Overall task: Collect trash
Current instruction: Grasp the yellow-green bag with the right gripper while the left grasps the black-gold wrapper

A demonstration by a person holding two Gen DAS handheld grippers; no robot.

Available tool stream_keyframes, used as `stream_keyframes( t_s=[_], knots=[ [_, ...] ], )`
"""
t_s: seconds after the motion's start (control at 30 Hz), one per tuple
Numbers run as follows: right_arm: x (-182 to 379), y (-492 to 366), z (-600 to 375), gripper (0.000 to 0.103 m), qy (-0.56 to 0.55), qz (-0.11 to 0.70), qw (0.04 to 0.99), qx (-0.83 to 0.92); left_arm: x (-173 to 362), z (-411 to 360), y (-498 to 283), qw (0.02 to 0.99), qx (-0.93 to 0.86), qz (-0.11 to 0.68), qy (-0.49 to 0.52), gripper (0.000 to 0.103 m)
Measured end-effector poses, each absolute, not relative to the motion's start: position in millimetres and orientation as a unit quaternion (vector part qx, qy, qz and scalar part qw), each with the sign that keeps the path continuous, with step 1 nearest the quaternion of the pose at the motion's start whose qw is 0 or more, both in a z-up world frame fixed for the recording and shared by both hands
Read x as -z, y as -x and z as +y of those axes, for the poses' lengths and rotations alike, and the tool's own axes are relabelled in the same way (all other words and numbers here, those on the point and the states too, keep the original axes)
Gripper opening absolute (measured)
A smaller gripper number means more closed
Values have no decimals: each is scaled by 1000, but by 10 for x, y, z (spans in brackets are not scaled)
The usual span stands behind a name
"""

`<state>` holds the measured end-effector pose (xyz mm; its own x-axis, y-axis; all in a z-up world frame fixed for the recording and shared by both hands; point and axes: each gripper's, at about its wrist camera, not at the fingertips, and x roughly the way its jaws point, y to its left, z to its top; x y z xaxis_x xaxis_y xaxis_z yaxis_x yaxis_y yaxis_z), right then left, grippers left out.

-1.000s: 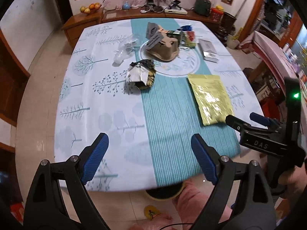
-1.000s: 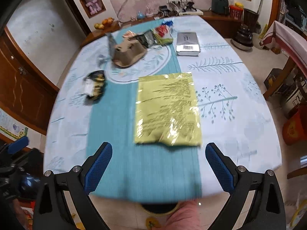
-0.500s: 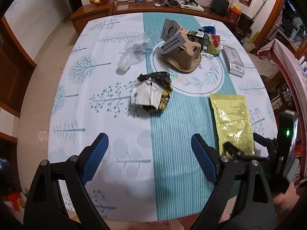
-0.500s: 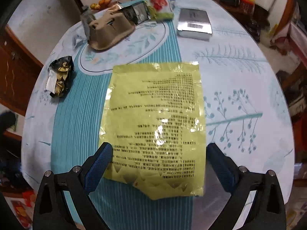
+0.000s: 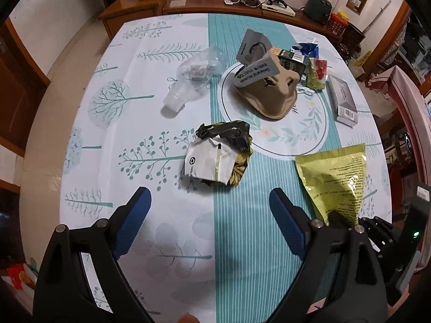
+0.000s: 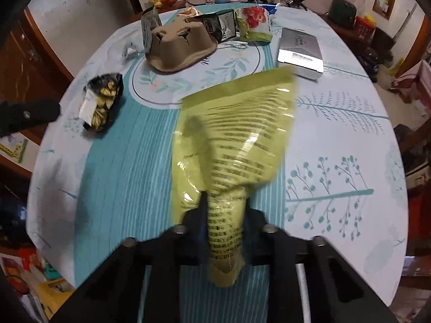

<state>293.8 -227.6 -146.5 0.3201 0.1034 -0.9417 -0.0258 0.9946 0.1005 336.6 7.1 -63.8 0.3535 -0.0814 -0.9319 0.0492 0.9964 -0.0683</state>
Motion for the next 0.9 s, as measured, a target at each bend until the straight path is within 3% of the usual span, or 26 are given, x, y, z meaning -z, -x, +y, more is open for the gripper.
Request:
stream_keyframes(
  t_s=[0.67, 0.73, 0.8, 0.9],
  knots=[
    [1386, -3795, -2574, 8, -73, 578, 810, -65, 1217, -119, -4050, 787, 16, 616, 24, 88],
    [1403, -3839, -2563, 8, -75, 579, 809, -67, 1270, -121, -4085, 783, 14, 621, 32, 84],
    [1413, -3854, -2556, 8, -76, 579, 809, -69, 1314, -115, -4110, 782, 8, 622, 39, 74],
    [1420, -3862, -2552, 8, -76, 579, 808, -72, 1342, -110, -4109, 784, 11, 619, 49, 71]
  ],
)
